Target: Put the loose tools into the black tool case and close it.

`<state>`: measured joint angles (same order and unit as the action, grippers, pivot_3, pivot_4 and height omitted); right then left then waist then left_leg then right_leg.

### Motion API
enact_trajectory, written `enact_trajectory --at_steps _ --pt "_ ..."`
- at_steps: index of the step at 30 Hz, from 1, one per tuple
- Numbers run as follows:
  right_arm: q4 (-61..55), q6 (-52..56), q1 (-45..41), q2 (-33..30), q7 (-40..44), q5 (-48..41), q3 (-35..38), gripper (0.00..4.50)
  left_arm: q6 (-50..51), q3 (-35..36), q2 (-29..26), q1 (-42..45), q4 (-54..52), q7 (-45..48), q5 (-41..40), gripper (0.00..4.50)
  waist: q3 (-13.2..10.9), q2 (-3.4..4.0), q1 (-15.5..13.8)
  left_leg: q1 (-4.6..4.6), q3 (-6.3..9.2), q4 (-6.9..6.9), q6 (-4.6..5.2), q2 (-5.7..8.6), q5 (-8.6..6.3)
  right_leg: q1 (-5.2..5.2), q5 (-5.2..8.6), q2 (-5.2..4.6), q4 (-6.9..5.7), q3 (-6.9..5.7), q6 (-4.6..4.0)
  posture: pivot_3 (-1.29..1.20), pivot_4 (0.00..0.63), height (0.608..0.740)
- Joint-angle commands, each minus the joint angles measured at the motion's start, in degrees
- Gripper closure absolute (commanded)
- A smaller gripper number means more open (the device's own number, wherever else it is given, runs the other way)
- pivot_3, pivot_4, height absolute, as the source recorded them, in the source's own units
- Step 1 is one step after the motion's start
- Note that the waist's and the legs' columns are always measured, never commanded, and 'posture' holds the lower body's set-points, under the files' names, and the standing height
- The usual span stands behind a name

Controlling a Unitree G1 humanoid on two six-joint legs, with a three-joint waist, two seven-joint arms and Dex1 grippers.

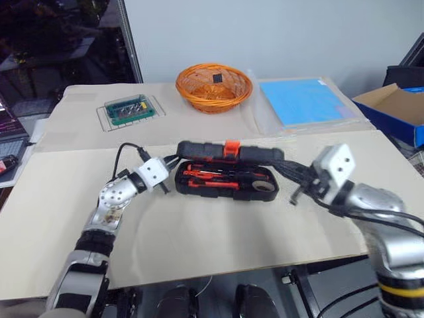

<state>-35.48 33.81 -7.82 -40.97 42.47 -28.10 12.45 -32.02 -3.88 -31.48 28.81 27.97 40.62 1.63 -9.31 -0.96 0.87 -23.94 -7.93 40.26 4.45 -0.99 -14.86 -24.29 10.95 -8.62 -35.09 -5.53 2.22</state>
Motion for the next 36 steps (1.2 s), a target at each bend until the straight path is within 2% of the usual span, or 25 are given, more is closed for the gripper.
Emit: enact_trajectory --at_steps 1,2,3,6,8,11,15,18,19,20,23,24,25,29,32,36 --pt "-7.89 9.38 2.34 -2.85 -0.8 -11.54 7.72 3.6 4.08 1.08 -4.47 -3.93 -8.5 9.94 -8.93 3.73 0.0 0.0 0.32 0.0 -0.05 0.02 -0.02 -0.04 0.01 -0.02 -0.01 -0.01 0.01 0.03 -0.02 0.0 0.15 0.74" --pt "-9.0 10.85 2.95 -3.71 -1.25 -13.26 8.95 3.32 5.5 1.93 -5.45 -5.08 -10.49 10.64 -10.36 3.49 0.0 0.01 0.31 0.01 -0.07 0.01 -0.01 -0.03 0.0 -0.03 -0.01 -0.05 0.0 0.06 -0.02 0.0 0.15 0.74" --pt "-9.74 11.96 3.35 -4.33 -1.7 -14.32 9.57 2.89 7.7 2.8 -6.21 -6.01 -12.25 11.23 -12.01 3.02 0.0 0.01 0.13 0.04 -0.08 0.01 0.0 -0.01 0.0 -0.01 -0.01 -0.08 0.01 0.07 -0.01 0.0 0.15 0.74" --pt "-11.55 14.4 4.52 -6.01 -2.48 -17.04 9.73 1.99 18.75 5.49 -10.11 -10.73 -19.51 17.11 -21.0 2.07 -0.03 -0.06 -0.26 0.05 -0.03 0.04 0.03 -0.01 -0.02 0.02 0.0 -0.09 0.03 0.03 0.02 0.0 0.15 0.74" --pt "-12.57 15.0 5.29 -7.22 -2.41 -18.09 9.31 1.32 26.88 7.7 -13.02 -14.12 -24.56 19.78 -26.71 1.99 -0.03 -0.07 -0.4 0.04 0.0 0.04 0.03 0.0 -0.03 0.01 0.02 -0.09 0.05 0.04 0.04 0.0 0.15 0.74" --pt "-13.08 15.41 6.09 -9.29 -1.99 -18.13 8.04 1.32 42.67 11.49 -18.66 -19.01 -32.6 22.87 -37.32 1.99 -0.04 -0.07 -0.43 0.03 0.0 0.03 0.02 0.01 -0.04 0.0 0.07 -0.09 0.06 0.07 0.1 0.0 0.15 0.74" --pt "-10.33 14.39 2.78 -9.96 -4.14 -13.66 0.87 1.32 54.8 12.38 -22.91 -21.3 -41.34 24.04 -43.77 1.99 -0.04 -0.07 -0.88 0.06 0.05 0.04 0.0 0.04 -0.06 0.0 0.18 -0.09 0.11 0.06 0.23 0.0 0.15 0.74" --pt "-4.66 15.02 -3.05 -6.96 -9.96 -7.56 -6.76 2.03 57.32 11.72 -22.2 -20.01 -44.3 23.08 -43.91 1.99 -0.05 -0.07 -0.9 0.14 0.01 0.05 -0.46 0.07 -0.3 -0.01 0.3 -0.09 0.12 0.09 0.42 0.0 0.15 0.74" --pt "-2.83 14.97 -4.21 -6.51 -10.61 -5.64 -9.11 2.45 58.04 11.47 -21.65 -19.55 -45.12 22.67 -44.0 1.48 -0.04 -0.07 -0.9 0.14 0.0 0.05 -0.5 0.08 -0.28 -0.01 0.34 -0.08 0.11 0.09 0.48 0.0 0.15 0.74" --pt "-1.82 14.73 -4.72 -7.0 -10.16 -3.88 -11.57 2.73 58.75 11.24 -21.19 -19.1 -45.87 22.24 -44.16 1.31 -0.05 -0.07 -1.05 0.15 -0.01 0.05 -0.53 0.08 -0.27 -0.01 0.33 -0.07 0.1 0.08 0.47 0.0 0.15 0.74" --pt "3.57 12.58 -7.1 -7.66 -8.96 3.21 -20.23 3.79 61.47 10.33 -19.59 -16.7 -47.34 21.06 -45.14 0.22 -0.05 -0.07 -1.38 0.08 -0.05 0.04 -0.57 0.11 -0.22 0.03 0.19 -0.04 0.04 0.09 0.16 0.0 0.15 0.74" --pt "4.97 11.89 -7.5 -8.33 -7.77 5.16 -22.98 4.14 62.01 9.86 -19.32 -16.12 -47.65 21.12 -44.95 0.0 -0.04 -0.07 -1.34 0.09 -0.07 0.04 -0.52 0.11 -0.19 0.05 0.2 -0.02 0.02 0.1 0.15 0.0 0.15 0.74" --pt "6.24 11.56 -7.56 -9.04 -5.95 6.64 -25.93 4.45 62.83 9.27 -18.92 -15.24 -47.9 21.33 -45.16 0.0 -0.03 -0.08 -1.34 0.08 -0.1 0.04 -0.13 0.1 0.03 0.07 0.2 0.0 0.03 0.12 0.16 0.0 0.15 0.74" --pt "7.45 10.02 -4.51 -12.0 -0.19 9.76 -32.14 4.45 66.26 5.61 -17.0 -9.72 -47.7 20.84 -44.62 0.0 0.22 -0.34 -1.39 0.23 -0.06 0.02 -0.13 0.07 0.02 0.16 0.25 0.06 0.08 0.1 0.17 0.0 0.15 0.74" --pt "8.39 6.26 -2.37 -11.2 -1.97 13.09 -30.74 4.45 68.17 1.74 -15.46 -4.27 -45.59 20.53 -42.16 0.0 0.82 -0.92 -1.96 0.48 -0.03 -0.01 -0.34 0.05 -0.17 0.25 0.51 0.07 0.1 0.06 0.46 0.0 0.15 0.74" --pt "-1.44 7.96 3.0 -3.89 -2.13 -2.19 -13.14 4.45 67.25 -5.35 -11.47 6.89 -34.1 23.77 -35.53 0.0 1.17 -1.31 -2.51 0.54 0.05 0.01 -0.56 0.06 -0.34 0.4 0.52 0.07 0.14 0.06 0.44 0.0 0.15 0.74"
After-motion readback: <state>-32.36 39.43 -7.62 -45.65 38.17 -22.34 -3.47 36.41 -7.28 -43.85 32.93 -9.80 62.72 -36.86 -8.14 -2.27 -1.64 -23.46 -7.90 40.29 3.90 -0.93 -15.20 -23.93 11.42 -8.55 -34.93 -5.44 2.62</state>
